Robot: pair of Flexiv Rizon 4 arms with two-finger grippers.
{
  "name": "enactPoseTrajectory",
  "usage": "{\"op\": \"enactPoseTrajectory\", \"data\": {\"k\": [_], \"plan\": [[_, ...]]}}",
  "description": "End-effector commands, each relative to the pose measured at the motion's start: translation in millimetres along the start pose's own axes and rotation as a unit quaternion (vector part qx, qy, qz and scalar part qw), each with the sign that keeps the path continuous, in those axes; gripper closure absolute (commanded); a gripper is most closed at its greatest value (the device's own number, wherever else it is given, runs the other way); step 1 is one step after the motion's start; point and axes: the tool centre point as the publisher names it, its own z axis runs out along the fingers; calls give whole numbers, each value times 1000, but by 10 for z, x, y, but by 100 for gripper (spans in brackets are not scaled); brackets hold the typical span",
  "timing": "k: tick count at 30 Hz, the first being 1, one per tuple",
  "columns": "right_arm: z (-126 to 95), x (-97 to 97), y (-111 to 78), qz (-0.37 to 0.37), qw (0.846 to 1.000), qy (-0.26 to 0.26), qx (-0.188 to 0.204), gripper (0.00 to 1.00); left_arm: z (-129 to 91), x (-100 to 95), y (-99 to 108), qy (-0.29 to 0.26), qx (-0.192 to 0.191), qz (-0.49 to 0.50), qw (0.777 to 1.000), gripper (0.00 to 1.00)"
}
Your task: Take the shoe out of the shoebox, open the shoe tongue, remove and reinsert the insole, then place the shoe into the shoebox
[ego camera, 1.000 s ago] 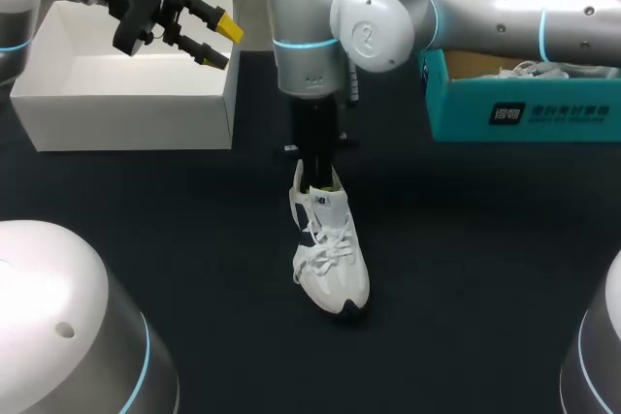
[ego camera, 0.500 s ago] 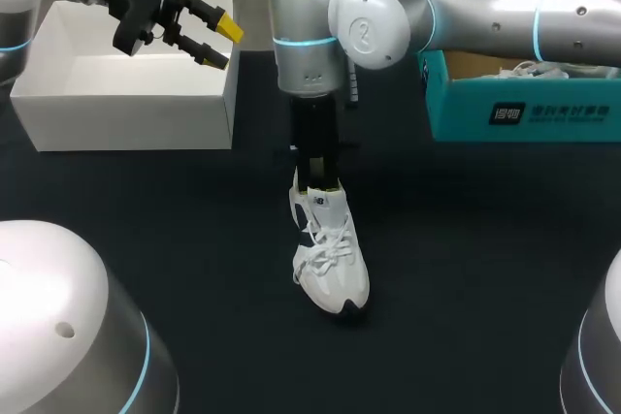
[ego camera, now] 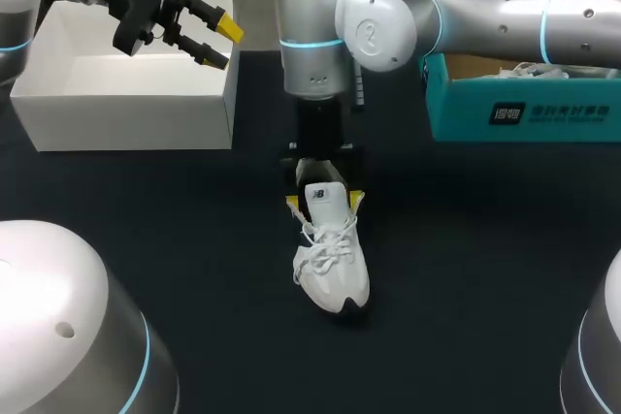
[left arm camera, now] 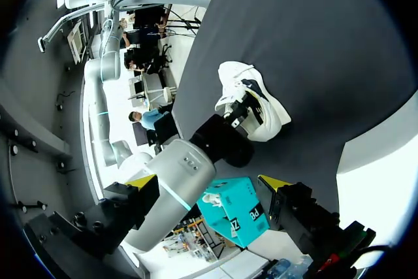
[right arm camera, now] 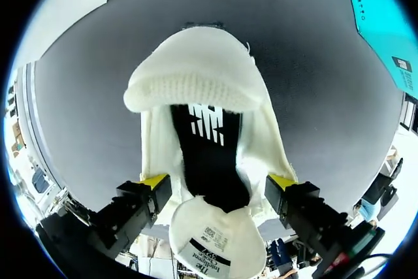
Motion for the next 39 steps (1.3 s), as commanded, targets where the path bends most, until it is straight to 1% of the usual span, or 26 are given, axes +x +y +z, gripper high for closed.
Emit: {"op": "enactPoseTrajectory", "data": {"k": [1, 10, 20, 27, 32, 33, 36, 39], "plan": [[7, -23, -23, 3, 1000, 0, 0, 0, -1, -1, -4, 1, 0, 1, 1000, 0], [-70, 5, -101, 8, 1000, -6, -2, 0, -1, -1, -4, 1, 0, 1, 1000, 0], [-105, 9, -270, 28, 1000, -10, -1, 0, -1, -1, -4, 1, 0, 1, 1000, 0], [-192, 37, -402, 43, 999, -14, -11, 0, -1, -1, -4, 1, 0, 1, 1000, 0], [-249, 96, -551, 57, 998, -5, -31, 0, -1, -1, -4, 1, 0, 1, 1000, 0], [-261, 117, -583, 64, 997, -4, -41, 0, -1, -1, -4, 1, 0, 1, 1000, 0], [-291, 133, -611, 70, 997, 2, -45, 0, -1, -1, -4, 1, 0, 1, 1000, 0], [-387, 170, -665, 72, 996, 2, -48, 0, -1, -1, -4, 1, 0, 1, 1000, 0]]}}
